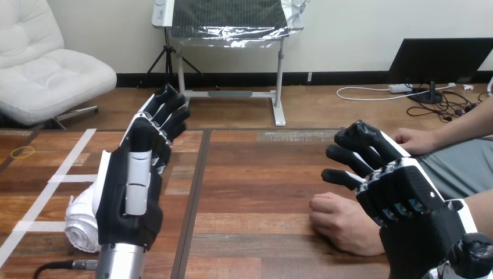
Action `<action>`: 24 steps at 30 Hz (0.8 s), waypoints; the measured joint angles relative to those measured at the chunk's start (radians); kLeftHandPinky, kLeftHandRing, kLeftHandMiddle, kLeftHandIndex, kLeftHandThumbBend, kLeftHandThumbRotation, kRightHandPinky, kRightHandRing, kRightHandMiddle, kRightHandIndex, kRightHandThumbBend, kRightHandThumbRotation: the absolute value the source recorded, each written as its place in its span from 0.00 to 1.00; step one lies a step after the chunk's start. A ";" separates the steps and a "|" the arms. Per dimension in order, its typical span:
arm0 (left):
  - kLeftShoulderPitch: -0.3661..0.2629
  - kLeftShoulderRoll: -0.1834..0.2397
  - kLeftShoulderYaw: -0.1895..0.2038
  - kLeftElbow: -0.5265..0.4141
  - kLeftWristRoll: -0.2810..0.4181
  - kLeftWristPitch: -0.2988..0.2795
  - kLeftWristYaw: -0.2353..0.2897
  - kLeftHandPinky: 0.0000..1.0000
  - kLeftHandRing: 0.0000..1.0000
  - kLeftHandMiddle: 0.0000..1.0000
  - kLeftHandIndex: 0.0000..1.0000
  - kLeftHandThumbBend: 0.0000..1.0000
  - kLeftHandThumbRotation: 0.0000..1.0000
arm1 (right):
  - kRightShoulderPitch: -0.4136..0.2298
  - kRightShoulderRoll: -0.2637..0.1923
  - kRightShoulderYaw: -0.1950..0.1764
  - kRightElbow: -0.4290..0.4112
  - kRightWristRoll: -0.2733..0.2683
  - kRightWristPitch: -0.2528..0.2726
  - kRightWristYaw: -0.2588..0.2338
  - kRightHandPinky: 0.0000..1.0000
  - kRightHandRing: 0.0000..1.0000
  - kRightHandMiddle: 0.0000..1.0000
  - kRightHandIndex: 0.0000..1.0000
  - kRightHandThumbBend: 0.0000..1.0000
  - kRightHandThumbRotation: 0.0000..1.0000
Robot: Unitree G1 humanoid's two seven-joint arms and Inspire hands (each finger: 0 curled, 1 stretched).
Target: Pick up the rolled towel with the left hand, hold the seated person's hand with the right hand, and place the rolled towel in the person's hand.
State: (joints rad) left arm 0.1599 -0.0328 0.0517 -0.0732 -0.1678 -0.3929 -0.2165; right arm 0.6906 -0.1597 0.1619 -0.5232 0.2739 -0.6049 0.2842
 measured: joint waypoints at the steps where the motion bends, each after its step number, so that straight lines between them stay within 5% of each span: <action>1: 0.000 0.001 0.001 0.000 0.013 -0.001 0.007 0.98 0.91 0.91 0.91 0.79 0.86 | 0.000 0.000 0.000 0.000 0.000 0.000 0.000 0.76 0.84 0.86 0.85 0.86 1.00; 16: -0.026 0.049 0.030 0.008 0.270 -0.002 0.190 1.00 0.99 0.96 0.94 0.84 0.76 | -0.003 0.001 0.000 0.000 -0.001 0.000 0.000 0.76 0.84 0.86 0.85 0.86 1.00; 24: -0.066 0.080 0.050 0.011 0.371 0.044 0.277 1.00 1.00 0.99 0.95 0.89 0.69 | -0.006 0.001 0.000 0.000 -0.001 0.000 0.000 0.76 0.84 0.86 0.85 0.86 1.00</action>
State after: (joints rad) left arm 0.0937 0.0468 0.1019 -0.0618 0.2034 -0.3494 0.0607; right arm 0.6842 -0.1591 0.1619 -0.5231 0.2726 -0.6050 0.2840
